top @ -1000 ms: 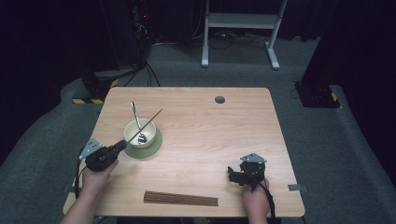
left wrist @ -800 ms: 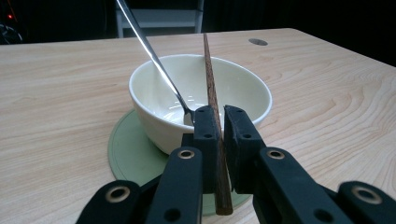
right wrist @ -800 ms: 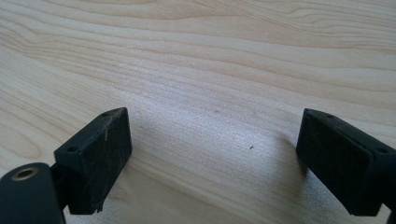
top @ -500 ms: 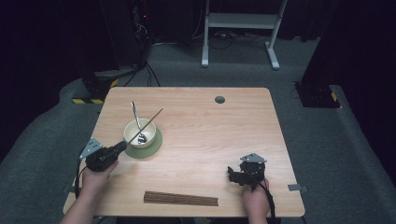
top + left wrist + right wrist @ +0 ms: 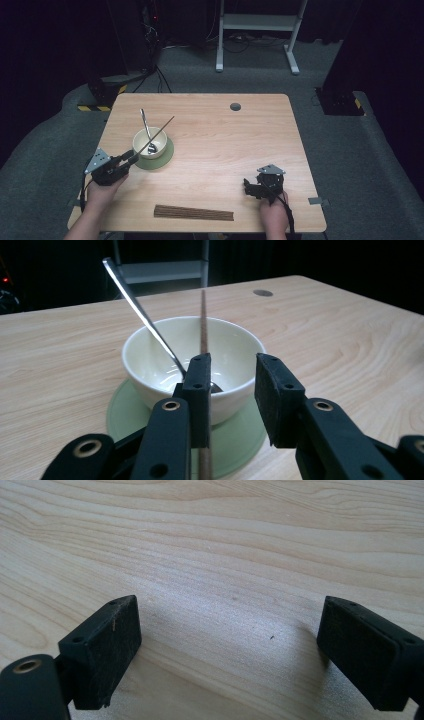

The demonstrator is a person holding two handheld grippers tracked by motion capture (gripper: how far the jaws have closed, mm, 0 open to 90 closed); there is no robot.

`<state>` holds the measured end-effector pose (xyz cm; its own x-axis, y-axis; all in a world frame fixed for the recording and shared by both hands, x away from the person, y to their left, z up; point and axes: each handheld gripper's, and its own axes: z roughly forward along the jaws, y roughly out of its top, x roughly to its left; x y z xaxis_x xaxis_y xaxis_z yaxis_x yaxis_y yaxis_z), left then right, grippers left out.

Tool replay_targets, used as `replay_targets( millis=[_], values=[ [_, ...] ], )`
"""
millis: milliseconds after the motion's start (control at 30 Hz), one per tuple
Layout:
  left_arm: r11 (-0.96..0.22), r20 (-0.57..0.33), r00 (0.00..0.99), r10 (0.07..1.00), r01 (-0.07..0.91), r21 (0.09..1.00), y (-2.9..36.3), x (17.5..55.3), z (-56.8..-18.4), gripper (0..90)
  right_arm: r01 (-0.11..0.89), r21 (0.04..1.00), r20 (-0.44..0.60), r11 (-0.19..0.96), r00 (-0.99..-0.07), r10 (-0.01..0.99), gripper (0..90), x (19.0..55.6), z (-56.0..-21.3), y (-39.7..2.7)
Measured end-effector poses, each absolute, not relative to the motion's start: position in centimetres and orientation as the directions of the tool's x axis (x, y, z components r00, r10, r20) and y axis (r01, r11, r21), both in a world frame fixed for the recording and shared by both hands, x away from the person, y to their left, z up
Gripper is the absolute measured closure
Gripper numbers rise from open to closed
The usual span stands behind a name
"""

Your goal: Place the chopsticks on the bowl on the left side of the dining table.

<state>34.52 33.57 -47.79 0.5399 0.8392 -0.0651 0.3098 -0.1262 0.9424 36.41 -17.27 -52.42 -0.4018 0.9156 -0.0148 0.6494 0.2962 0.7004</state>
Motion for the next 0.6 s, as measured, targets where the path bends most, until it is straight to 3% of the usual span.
replay_targets(
  millis=[600],
  values=[
    [-0.267, -0.031, 0.685, 0.728, 0.324, 0.908, 28.2, 32.0, -47.9, 58.3, 0.648, 0.700, -0.014, 0.298, -0.405, 0.914, 9.7, 36.5, -52.4, -17.3]
  ],
)
